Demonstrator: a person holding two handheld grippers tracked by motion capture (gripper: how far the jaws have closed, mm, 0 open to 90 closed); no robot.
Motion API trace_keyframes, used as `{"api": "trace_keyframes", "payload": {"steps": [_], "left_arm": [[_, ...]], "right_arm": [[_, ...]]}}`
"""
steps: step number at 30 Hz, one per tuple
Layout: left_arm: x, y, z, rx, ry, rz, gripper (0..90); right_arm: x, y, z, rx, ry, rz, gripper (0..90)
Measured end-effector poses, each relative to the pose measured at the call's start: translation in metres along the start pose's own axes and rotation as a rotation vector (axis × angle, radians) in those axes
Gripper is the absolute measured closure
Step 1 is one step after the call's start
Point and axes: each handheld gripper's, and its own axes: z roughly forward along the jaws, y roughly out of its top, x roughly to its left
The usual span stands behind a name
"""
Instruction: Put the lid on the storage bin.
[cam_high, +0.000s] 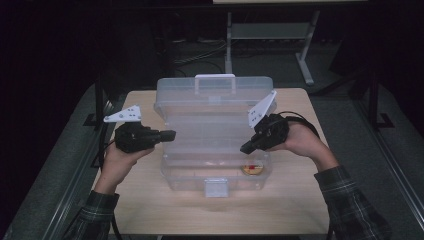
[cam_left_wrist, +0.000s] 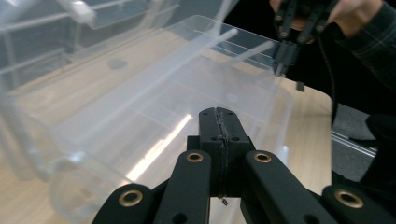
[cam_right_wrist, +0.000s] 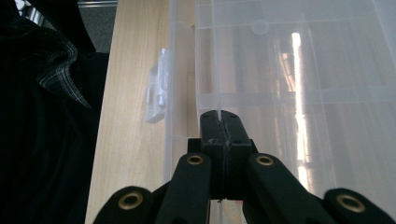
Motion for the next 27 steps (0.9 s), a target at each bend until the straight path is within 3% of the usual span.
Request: {"api": "trace_keyframes", "payload": {"steps": [9, 14, 27], "left_arm": [[0.016, 0.007, -0.008, -0.017, 0.045, 0.003, 90.0], [0.027, 0.009, -0.017, -0.049, 0.074, -0.012, 90.0], [0.036, 0.013, -0.024, -0.083, 0.103, -0.021, 90.0]], "right_arm": [[0.0, 0.0, 0.0, 0.002, -0.001, -0.003, 89.8], [0.0, 0.0, 0.0, 0.003, -0.001, -0.003, 89.8], [0.001, 0.0, 0.0, 0.009, 0.0, -0.002, 89.7]]}}
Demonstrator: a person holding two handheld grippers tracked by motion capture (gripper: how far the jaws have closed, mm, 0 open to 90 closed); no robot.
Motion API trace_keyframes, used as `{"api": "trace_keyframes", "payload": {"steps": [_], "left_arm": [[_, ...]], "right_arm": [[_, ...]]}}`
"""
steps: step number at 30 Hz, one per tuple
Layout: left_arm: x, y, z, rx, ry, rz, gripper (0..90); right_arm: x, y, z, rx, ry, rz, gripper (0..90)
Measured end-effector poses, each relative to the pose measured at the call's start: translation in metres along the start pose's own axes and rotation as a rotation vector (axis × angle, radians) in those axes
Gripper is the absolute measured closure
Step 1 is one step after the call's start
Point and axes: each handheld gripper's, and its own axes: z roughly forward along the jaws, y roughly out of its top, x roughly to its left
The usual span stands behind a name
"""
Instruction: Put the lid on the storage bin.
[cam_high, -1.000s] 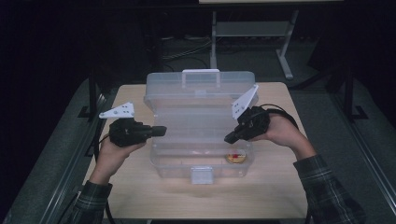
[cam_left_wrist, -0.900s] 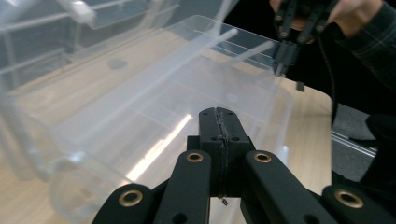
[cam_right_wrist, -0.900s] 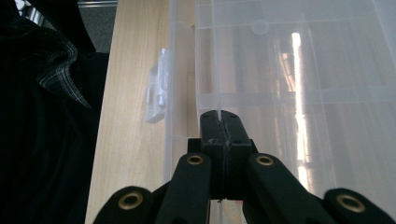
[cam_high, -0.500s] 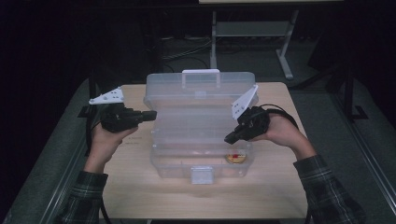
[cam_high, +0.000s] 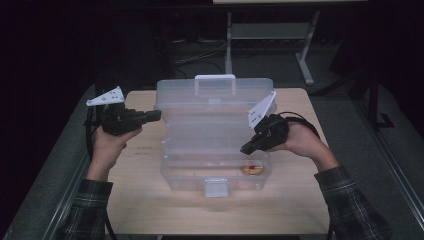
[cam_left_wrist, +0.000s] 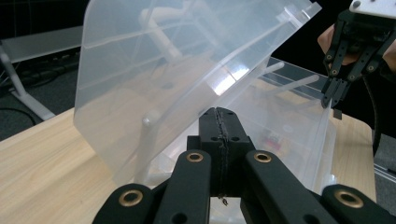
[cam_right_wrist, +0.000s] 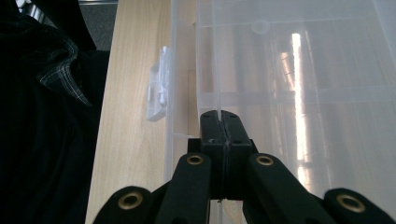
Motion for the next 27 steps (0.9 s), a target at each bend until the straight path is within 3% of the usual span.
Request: {"api": "trace_keyframes", "payload": {"steps": [10, 12, 15, 22, 23, 25, 27], "left_arm": [[0.0, 0.001, 0.0, -0.001, 0.006, 0.002, 90.0], [0.0, 0.001, 0.0, -0.001, 0.006, 0.005, 90.0], [0.0, 0.001, 0.0, -0.007, 0.008, 0.002, 90.0], [-0.001, 0.002, 0.0, -0.007, 0.007, 0.005, 90.0], [-0.001, 0.002, 0.0, -0.007, 0.007, 0.005, 90.0], [-0.001, 0.002, 0.0, -0.007, 0.005, 0.004, 90.0], [-0.001, 0.002, 0.0, -0.005, 0.008, 0.006, 90.0]], "right_arm": [[0.001, 0.0, 0.0, 0.003, 0.0, 0.0, 87.4], [0.001, 0.0, 0.001, 0.006, 0.019, 0.01, 81.6], [0.003, -0.001, 0.0, 0.004, 0.006, 0.013, 73.1], [0.002, -0.007, -0.013, -0.073, -0.021, 0.061, 64.3], [0.002, -0.01, -0.019, -0.101, -0.045, 0.066, 64.6], [0.002, -0.011, -0.022, -0.11, -0.044, 0.073, 66.1], [0.001, -0.016, -0.032, -0.164, -0.062, 0.103, 73.5]]}}
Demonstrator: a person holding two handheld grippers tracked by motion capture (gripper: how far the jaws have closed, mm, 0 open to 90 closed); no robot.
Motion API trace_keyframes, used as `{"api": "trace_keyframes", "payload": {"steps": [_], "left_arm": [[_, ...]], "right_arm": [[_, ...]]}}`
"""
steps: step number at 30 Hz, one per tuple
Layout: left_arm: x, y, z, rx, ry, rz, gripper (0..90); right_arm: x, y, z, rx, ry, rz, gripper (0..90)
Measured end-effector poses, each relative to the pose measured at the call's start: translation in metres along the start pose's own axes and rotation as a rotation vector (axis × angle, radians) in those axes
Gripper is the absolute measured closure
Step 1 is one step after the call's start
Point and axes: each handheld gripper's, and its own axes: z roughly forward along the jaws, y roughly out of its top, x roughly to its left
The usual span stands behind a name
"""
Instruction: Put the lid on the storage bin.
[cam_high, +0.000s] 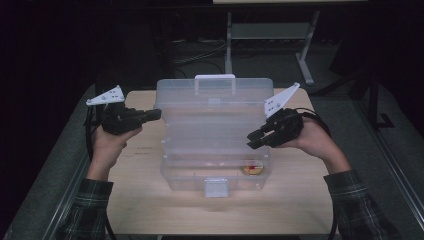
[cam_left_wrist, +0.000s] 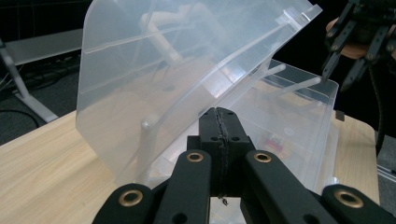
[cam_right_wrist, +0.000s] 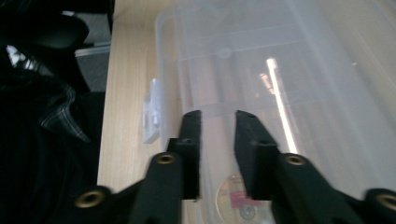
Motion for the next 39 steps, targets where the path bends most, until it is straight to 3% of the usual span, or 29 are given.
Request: {"api": "trace_keyframes", "payload": {"steps": [8, 16, 18, 29, 39], "left_arm": [[0.0, -0.001, -0.002, -0.003, 0.001, -0.001, 90.0], [0.0, -0.005, -0.002, -0.001, 0.003, -0.007, 90.0], [0.0, -0.006, -0.002, -0.001, 0.004, -0.006, 90.0], [-0.002, -0.008, -0.002, 0.0, 0.002, 0.001, 90.0], [-0.006, -0.014, -0.002, -0.005, -0.012, 0.01, 90.0]], "right_arm": [[-0.004, -0.02, -0.023, -0.119, -0.078, 0.094, 89.3], [-0.008, -0.037, -0.035, -0.185, -0.115, 0.149, 89.8], [-0.01, -0.045, -0.039, -0.213, -0.148, 0.169, 89.8], [-0.01, -0.059, -0.052, -0.322, -0.232, 0.204, 89.9], [-0.008, -0.063, -0.051, -0.358, -0.235, 0.208, 89.8]]}}
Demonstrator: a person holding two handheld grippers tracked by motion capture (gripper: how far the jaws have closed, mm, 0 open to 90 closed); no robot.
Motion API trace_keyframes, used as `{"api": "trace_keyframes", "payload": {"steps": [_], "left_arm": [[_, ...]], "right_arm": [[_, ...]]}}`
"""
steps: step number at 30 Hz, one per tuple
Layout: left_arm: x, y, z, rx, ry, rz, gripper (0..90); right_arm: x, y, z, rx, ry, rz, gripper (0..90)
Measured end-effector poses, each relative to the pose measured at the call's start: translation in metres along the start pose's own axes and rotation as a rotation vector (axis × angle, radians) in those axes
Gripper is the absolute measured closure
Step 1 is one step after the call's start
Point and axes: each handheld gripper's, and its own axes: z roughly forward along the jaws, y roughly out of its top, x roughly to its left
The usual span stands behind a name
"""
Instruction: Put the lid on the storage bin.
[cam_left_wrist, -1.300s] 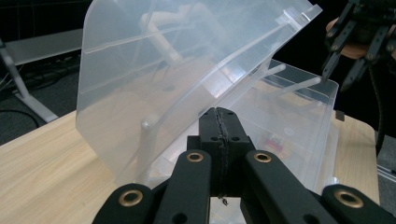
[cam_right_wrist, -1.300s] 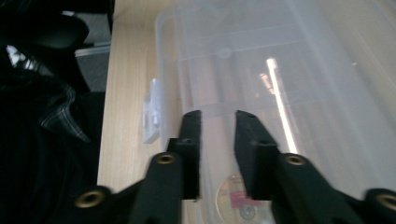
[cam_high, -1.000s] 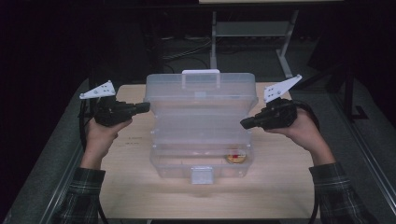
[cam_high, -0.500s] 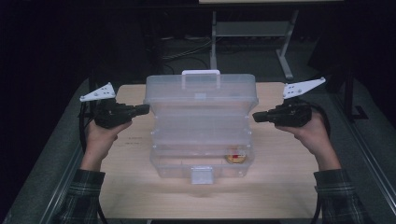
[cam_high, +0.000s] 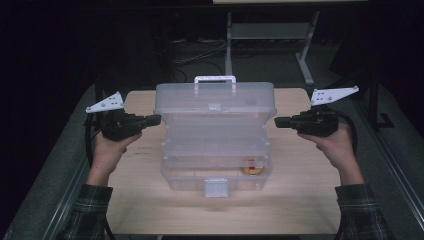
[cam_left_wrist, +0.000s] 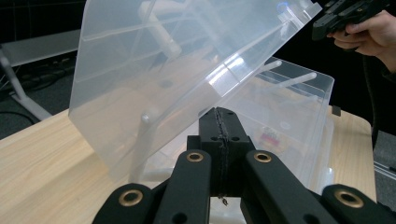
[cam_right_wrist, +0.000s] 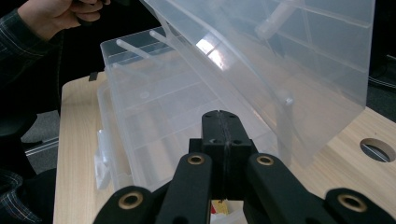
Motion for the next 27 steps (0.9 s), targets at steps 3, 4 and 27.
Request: {"api": "trace_keyframes", "payload": {"steps": [3, 4, 27], "left_arm": [[-0.003, -0.004, 0.0, -0.003, -0.002, 0.0, 90.0], [-0.004, -0.005, 0.0, -0.005, -0.005, 0.0, 89.9], [-0.02, -0.031, -0.006, 0.006, -0.007, 0.027, 89.8]], "right_arm": [[0.0, -0.001, 0.004, -0.009, -0.007, 0.004, 89.8], [0.0, -0.002, 0.004, -0.015, -0.006, 0.006, 89.8], [0.013, -0.027, 0.004, -0.009, 0.0, 0.001, 89.7]]}}
